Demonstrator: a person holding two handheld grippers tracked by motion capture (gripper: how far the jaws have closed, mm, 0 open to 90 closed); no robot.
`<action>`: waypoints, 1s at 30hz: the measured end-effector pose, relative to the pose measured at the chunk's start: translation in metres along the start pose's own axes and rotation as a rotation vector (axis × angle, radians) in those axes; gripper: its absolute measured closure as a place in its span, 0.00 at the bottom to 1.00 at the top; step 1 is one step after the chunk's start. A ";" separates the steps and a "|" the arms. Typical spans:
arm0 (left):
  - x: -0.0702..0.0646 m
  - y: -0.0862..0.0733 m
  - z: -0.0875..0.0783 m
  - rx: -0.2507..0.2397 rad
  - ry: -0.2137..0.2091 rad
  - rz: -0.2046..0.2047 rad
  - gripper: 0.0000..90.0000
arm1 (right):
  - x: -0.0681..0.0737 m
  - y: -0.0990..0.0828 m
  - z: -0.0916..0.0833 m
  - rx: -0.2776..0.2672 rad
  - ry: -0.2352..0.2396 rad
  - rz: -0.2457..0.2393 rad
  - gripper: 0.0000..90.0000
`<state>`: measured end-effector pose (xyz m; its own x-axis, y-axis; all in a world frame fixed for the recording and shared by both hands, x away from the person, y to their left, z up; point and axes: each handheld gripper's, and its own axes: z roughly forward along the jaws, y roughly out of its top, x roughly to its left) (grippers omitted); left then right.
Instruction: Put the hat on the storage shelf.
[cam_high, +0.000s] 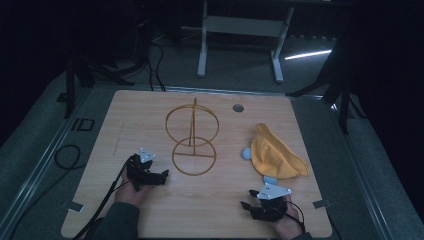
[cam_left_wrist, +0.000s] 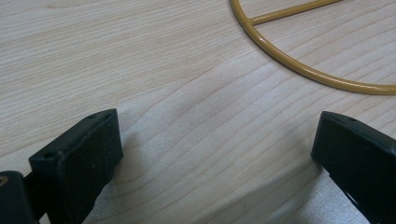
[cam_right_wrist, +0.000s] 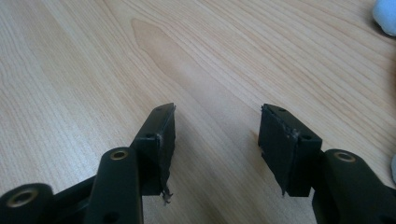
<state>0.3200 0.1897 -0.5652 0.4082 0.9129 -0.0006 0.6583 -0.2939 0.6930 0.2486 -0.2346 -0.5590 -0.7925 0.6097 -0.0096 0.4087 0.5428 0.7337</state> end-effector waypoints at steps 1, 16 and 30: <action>0.000 0.000 0.000 0.000 0.000 0.000 0.02 | 0.000 0.000 0.000 -0.001 0.000 0.000 0.51; 0.000 0.000 0.000 0.000 -0.001 0.001 0.02 | 0.002 0.004 0.000 0.036 -0.007 0.007 0.50; 0.000 0.000 0.000 0.000 -0.001 0.001 0.02 | 0.000 0.011 -0.016 0.077 -0.083 -0.119 0.74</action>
<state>0.3200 0.1896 -0.5652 0.4095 0.9123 -0.0012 0.6578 -0.2944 0.6932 0.2457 -0.2381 -0.5403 -0.7989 0.5821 -0.1516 0.3500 0.6548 0.6698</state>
